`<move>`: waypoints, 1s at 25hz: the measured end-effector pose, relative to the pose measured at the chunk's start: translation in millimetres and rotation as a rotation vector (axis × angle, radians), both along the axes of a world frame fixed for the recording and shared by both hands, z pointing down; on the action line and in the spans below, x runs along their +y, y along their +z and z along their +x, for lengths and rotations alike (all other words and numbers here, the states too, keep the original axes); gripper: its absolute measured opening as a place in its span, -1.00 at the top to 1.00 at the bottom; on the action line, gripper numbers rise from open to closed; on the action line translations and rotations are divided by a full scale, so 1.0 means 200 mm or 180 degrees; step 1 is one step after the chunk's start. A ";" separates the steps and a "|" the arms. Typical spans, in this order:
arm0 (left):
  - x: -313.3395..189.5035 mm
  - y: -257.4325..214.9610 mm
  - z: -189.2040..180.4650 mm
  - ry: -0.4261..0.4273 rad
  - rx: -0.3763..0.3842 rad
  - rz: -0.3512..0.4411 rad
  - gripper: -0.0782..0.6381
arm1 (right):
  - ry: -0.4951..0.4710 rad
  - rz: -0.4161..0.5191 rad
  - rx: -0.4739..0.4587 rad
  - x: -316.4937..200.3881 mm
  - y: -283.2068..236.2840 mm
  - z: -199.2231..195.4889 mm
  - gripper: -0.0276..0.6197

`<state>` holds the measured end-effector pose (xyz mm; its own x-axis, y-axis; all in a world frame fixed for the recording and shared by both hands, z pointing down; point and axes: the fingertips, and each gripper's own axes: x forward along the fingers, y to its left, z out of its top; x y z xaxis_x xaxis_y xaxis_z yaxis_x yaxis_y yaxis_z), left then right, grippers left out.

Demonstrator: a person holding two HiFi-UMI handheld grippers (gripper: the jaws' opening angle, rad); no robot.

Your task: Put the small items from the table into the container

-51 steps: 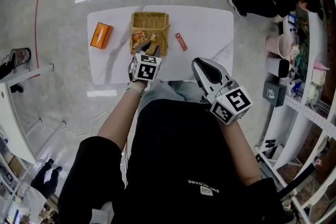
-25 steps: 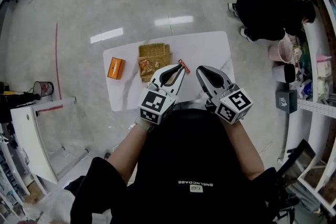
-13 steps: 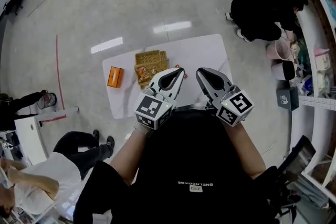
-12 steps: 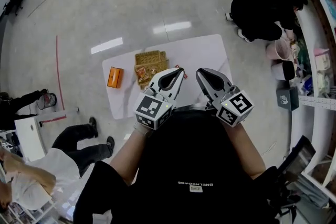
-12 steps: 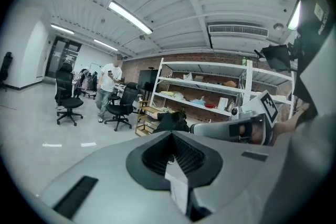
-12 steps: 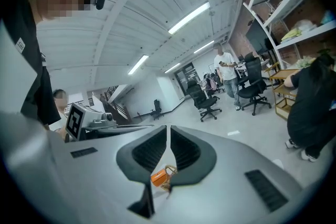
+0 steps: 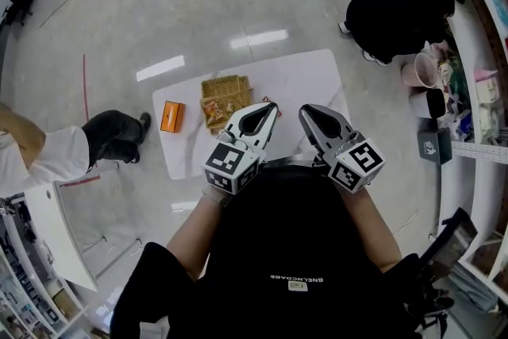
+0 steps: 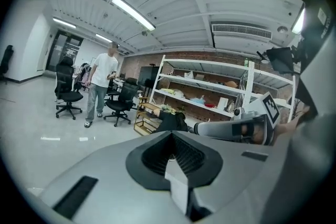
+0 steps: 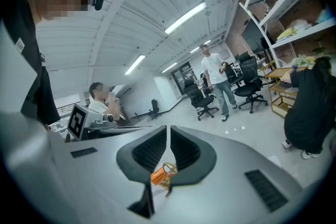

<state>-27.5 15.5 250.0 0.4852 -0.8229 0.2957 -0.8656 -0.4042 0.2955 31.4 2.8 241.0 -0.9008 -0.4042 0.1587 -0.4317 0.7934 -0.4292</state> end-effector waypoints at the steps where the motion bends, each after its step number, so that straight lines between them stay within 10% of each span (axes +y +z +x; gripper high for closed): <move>1: 0.00 0.01 0.00 -0.0016 0.0015 -0.0006 0.77 | 0.0003 -0.0002 0.0001 0.00 0.00 0.00 0.87; 25: -0.08 0.23 0.02 0.0121 0.0008 -0.0468 0.76 | 0.0178 -0.0138 0.0070 -0.06 0.09 0.06 0.88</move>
